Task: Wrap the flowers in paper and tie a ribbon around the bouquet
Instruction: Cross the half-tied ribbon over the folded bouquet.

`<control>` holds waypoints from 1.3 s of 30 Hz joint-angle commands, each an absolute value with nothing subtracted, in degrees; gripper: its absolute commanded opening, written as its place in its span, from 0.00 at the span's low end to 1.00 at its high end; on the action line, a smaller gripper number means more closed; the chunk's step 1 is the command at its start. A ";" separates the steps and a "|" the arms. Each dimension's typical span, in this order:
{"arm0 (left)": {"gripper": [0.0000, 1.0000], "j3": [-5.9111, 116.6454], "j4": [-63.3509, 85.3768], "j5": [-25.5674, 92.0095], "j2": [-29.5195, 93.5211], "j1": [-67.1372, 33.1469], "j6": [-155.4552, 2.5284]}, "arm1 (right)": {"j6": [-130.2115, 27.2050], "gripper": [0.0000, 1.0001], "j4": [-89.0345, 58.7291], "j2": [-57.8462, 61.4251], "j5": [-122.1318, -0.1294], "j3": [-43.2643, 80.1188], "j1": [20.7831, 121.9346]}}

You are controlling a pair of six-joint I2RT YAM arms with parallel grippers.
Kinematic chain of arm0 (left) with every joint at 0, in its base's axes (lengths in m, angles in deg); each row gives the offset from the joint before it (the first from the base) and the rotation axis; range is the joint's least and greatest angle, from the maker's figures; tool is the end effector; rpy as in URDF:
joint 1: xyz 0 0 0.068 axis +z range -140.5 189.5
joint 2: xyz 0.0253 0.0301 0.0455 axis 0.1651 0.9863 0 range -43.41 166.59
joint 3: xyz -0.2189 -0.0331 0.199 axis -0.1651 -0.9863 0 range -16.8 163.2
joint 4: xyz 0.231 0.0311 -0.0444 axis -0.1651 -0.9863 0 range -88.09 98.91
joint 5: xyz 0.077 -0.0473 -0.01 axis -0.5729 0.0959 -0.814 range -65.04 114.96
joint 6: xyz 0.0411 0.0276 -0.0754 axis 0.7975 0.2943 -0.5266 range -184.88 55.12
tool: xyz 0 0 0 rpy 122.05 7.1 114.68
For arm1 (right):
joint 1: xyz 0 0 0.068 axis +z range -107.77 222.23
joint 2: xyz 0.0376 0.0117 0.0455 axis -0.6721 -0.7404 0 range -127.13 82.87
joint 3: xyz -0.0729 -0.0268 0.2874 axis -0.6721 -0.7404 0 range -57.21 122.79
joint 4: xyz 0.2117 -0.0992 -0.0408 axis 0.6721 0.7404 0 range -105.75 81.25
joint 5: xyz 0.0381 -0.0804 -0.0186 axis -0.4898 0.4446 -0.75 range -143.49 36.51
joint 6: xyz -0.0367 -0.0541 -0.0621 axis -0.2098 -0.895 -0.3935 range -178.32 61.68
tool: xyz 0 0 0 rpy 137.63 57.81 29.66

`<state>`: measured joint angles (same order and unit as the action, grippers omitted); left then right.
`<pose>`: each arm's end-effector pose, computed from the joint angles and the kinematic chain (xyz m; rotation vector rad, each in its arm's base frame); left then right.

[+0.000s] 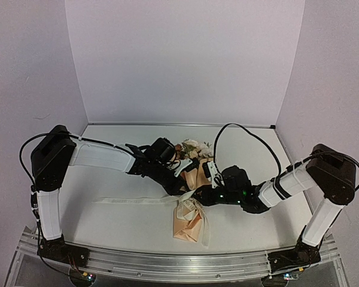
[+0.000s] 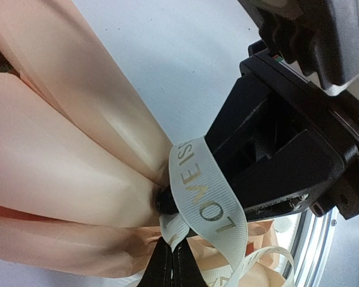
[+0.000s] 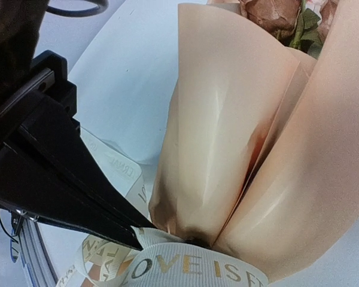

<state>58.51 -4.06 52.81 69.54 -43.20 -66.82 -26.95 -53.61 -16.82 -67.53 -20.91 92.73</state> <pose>0.2337 -0.3690 0.1818 1.3092 2.2265 -0.9895 0.2124 0.2885 0.1644 -0.5324 2.1347 1.1102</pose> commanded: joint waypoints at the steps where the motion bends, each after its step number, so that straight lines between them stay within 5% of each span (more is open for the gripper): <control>1: 0.00 58.47 0.44 52.47 67.28 -43.74 -68.26 | -27.30 0.19 -54.25 -12.69 -68.34 -21.30 92.91; 19: 0.00 57.83 2.22 49.25 66.61 -43.49 -72.15 | -22.18 0.24 -41.39 -1.59 -71.78 -24.50 93.02; 30: 0.00 59.59 2.08 52.49 67.65 -43.52 -74.64 | -26.80 0.29 -19.68 10.04 -68.78 -24.19 94.10; 39: 0.00 61.00 1.08 54.62 68.59 -43.49 -75.28 | -29.32 0.31 -13.84 6.28 -69.25 -18.09 97.41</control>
<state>58.10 -0.04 52.51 68.64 -43.79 -74.48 -27.78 -16.80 8.80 -69.58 -21.98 96.65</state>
